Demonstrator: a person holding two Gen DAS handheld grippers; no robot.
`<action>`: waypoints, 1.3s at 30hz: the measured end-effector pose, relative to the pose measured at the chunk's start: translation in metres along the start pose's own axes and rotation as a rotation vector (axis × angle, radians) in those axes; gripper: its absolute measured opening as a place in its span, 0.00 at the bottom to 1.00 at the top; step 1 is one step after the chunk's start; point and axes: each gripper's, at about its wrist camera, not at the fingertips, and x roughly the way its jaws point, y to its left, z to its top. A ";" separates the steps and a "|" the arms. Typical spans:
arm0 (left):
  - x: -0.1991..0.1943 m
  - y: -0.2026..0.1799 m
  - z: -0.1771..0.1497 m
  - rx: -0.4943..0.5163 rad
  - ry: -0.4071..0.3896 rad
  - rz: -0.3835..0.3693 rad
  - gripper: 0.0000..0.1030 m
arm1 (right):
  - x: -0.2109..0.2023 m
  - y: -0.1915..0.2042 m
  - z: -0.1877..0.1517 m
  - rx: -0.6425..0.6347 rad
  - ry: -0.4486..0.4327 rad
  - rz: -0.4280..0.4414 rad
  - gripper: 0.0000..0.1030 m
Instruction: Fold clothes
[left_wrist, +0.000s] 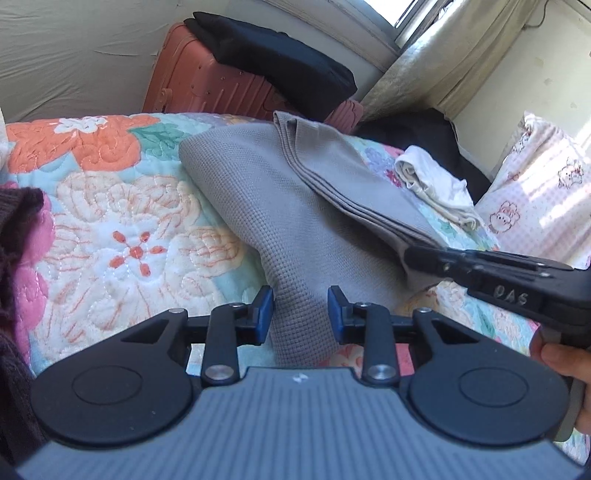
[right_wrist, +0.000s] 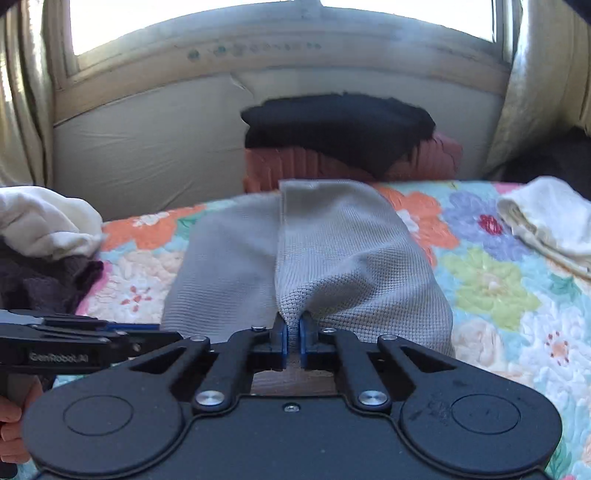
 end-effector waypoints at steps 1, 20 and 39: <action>0.001 -0.003 -0.002 0.019 0.014 0.018 0.29 | 0.012 0.001 -0.006 -0.020 0.066 -0.013 0.09; -0.119 -0.105 -0.028 0.313 0.033 0.248 0.95 | -0.114 0.036 -0.049 0.234 0.093 -0.132 0.70; -0.174 -0.148 -0.077 0.415 0.086 0.393 1.00 | -0.219 0.068 -0.088 0.275 0.045 -0.254 0.90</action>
